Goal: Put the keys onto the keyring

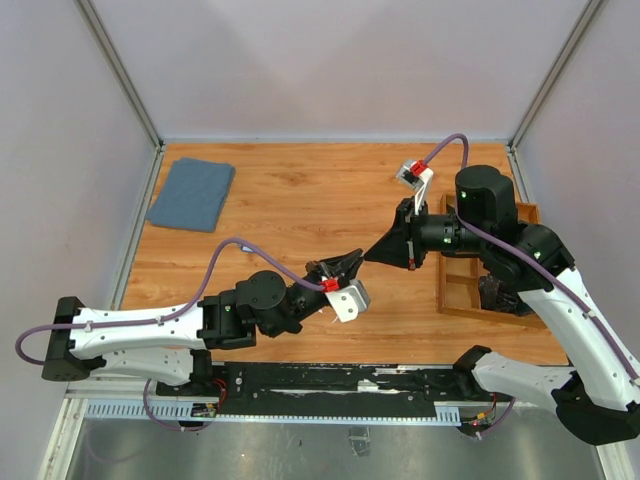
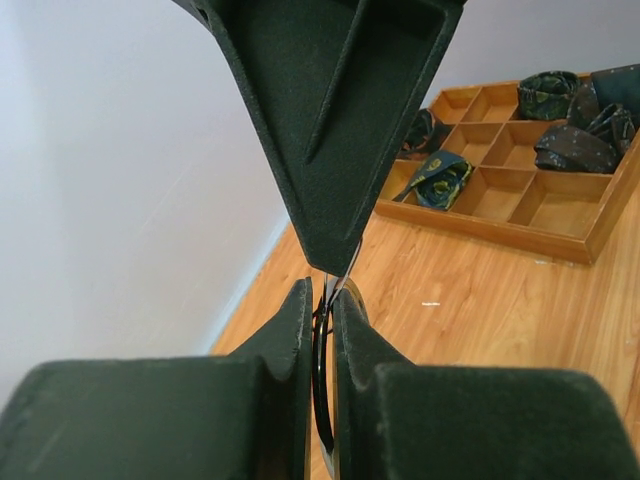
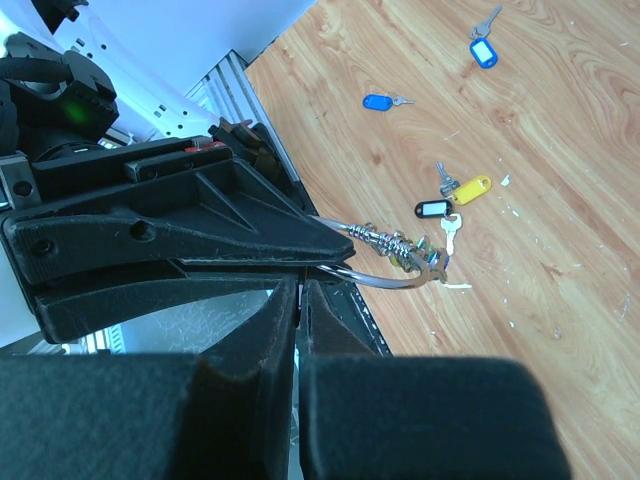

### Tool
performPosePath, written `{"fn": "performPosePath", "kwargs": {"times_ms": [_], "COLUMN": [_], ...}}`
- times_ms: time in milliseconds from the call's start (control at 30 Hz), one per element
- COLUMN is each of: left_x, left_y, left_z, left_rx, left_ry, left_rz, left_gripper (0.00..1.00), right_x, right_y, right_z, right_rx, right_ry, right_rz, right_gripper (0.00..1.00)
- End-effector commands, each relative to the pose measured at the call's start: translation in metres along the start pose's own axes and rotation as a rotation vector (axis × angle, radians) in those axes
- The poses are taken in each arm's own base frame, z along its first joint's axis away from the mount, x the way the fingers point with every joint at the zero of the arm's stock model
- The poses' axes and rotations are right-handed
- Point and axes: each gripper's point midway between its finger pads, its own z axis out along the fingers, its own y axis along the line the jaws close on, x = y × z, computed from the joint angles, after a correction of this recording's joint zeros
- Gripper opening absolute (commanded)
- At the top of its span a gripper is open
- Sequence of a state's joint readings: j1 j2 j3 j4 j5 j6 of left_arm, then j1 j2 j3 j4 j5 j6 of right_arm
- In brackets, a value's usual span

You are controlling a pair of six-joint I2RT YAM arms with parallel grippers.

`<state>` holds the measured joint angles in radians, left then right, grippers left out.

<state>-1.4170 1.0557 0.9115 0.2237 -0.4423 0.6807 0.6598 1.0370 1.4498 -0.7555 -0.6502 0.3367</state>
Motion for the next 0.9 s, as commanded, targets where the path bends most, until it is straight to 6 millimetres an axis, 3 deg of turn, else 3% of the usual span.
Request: {"fn": "performPosePath", "kwargs": {"times_ms": [0,67,200,267,600,867], "left_x": [-0.016,-0.015,-0.012,-0.012,-0.006,-0.004], "left_y": [0.010,0.011,0.012,0.012,0.012,0.011], "left_z": [0.002,0.002,0.002,0.001,0.001,0.003], "left_rx": [-0.032,-0.038,-0.047,-0.051,-0.061,-0.064], "left_ry": [-0.024,-0.016,-0.004,-0.002,0.022,0.034], "left_rz": [-0.031,-0.036,-0.041,-0.045,-0.046,-0.047], "left_gripper": [0.01,0.01,0.01,0.01,0.00,0.01], "right_x": [-0.007,-0.009,-0.017,-0.022,-0.017,-0.008], "right_y": [-0.003,-0.007,-0.013,-0.014,-0.036,-0.010], "right_z": [-0.008,-0.011,-0.022,-0.028,-0.039,-0.019], "right_rx": [0.034,0.067,0.135,0.162,0.294,0.088], "right_ry": [-0.039,-0.054,-0.122,-0.163,-0.196,-0.131], "right_rz": [-0.023,-0.040,-0.083,-0.104,-0.111,-0.119], "right_gripper": [0.01,0.03,0.28,0.33,0.36,0.37]}}
